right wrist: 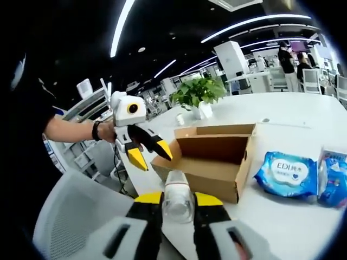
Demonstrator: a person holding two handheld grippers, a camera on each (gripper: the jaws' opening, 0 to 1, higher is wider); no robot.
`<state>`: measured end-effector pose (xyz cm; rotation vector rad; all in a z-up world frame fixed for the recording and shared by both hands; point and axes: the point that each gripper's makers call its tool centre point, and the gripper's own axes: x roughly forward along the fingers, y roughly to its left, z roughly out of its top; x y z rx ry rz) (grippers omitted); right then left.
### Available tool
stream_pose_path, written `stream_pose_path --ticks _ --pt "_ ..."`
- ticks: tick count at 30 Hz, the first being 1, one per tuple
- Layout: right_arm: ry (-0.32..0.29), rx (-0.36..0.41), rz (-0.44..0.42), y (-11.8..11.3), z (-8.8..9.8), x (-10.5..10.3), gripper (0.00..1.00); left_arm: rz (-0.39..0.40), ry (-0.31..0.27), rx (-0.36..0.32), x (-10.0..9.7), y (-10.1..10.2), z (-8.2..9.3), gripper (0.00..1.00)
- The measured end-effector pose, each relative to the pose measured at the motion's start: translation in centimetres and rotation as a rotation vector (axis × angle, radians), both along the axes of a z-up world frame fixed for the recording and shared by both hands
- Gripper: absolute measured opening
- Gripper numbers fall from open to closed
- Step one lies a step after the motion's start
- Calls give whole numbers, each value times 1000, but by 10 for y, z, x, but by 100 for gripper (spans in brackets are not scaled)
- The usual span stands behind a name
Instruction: Operate the shoe box by opening the lid, removing the specified soft item, and placing it in the target area until the item is outside and the box remains undamaged.
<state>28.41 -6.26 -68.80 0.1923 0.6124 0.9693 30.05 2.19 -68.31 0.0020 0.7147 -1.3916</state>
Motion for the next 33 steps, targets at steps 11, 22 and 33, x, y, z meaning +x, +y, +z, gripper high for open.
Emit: stream_pose_path --ticks 11,22,33 --pt "-23 -50 -49 -39 4 26 17 205 51 -17 0 5 -17 33" --pt "-35 -149 -54 -68 1 57 17 436 52 -47 11 18 -10 33" --pt "-53 -264 -16 -94 -4 104 17 613 1 -30 17 35 -4 34"
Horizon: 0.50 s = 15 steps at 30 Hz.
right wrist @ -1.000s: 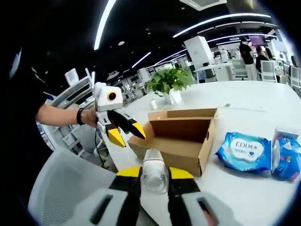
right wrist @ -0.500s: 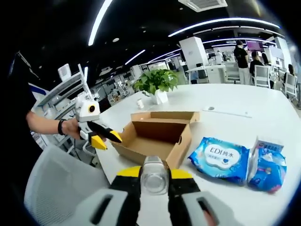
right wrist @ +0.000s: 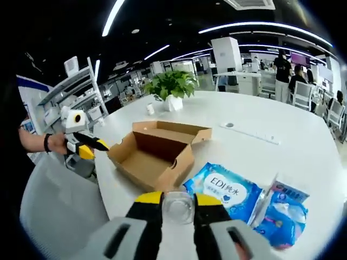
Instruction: Operate the shoe box by opening the lid, removing the specified soft item, and placing it in the target area until the item is outside and the box remains undamaged.
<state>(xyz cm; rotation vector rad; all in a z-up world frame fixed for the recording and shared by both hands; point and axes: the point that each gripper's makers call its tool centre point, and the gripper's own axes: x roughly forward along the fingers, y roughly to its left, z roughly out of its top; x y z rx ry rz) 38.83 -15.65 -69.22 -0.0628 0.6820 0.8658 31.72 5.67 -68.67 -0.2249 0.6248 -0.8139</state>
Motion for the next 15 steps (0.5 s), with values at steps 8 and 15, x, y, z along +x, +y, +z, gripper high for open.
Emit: stream_pose_path --ticks 8,15 --pt "-9 -77 33 -10 -3 29 17 70 -1 -9 2 9 1 34" --pt "-28 -166 86 -21 -8 49 17 96 1 -3 4 16 0 34"
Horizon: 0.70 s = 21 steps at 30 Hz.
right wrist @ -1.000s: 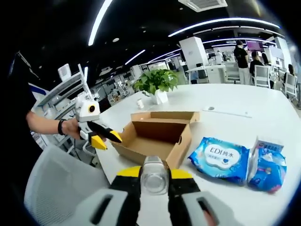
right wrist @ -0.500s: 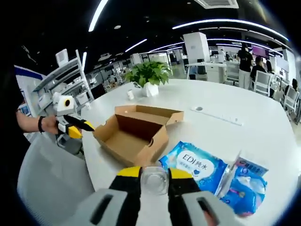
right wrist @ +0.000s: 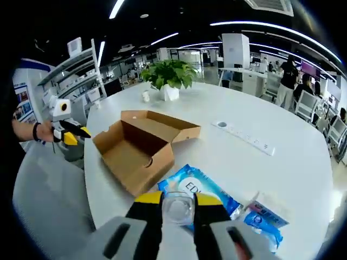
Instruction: Operate the shoe box by opening the lid, removing the specified soft item, and placing it in the target area until the item is outside and the box remains undamaged.
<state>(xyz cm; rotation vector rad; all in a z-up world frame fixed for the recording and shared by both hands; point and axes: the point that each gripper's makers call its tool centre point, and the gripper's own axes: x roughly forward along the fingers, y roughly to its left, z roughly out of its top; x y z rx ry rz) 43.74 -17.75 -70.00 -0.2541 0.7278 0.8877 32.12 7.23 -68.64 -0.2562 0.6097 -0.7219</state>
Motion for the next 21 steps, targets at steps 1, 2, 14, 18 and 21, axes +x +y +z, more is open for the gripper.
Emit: stream_pose_path --ticks 1,2,14,18,21 --pt "-2 -12 8 -1 0 2 17 4 0 -2 1 0 0 34" --pt "-7 -29 19 -4 -1 6 17 7 1 -4 1 0 0 33" --pt "-94 -278 206 -16 -8 41 17 -18 28 5 -1 -6 -13 33" --pt "-98 -307 244 -18 -7 53 17 -23 36 13 -3 -5 -14 33" --pt "-107 -366 292 -23 -8 64 17 -23 39 15 -3 -5 -16 33"
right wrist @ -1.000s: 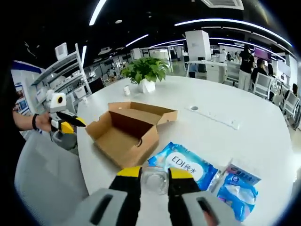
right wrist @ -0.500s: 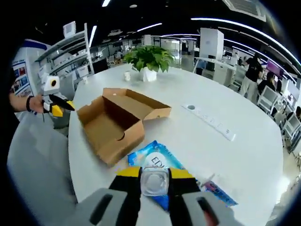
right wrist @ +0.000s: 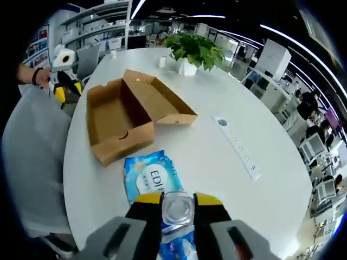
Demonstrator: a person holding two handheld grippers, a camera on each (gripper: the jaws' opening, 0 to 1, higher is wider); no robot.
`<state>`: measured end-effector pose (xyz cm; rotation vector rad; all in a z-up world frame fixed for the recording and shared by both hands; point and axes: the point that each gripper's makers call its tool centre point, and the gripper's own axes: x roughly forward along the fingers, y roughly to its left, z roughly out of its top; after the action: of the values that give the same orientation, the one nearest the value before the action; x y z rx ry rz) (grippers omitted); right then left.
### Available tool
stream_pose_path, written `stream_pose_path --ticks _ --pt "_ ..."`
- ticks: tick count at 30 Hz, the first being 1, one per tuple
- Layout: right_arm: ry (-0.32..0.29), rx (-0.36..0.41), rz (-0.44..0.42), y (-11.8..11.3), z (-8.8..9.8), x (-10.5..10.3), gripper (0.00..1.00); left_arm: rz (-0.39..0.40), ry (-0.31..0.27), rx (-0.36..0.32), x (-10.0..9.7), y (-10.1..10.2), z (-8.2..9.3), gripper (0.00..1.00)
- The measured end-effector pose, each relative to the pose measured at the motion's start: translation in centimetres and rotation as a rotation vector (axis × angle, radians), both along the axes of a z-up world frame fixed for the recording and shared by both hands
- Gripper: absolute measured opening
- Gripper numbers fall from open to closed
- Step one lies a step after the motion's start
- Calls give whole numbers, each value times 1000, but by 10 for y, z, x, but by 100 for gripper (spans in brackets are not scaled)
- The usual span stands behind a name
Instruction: Operate the shoe box by opening the lid, removing the specified soft item, and placing it in the target area until the item is outside and the box remains undamaged.
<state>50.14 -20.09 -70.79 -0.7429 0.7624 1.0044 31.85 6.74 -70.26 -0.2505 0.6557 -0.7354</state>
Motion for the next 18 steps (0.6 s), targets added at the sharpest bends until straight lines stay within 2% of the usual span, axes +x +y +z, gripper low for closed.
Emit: stream_pose_path --ticks 8,18 --pt "-5 -120 109 -10 -5 21 17 11 8 1 2 2 -2 32" --pt "-4 -225 206 -14 -20 39 17 6 17 5 1 2 -6 32"
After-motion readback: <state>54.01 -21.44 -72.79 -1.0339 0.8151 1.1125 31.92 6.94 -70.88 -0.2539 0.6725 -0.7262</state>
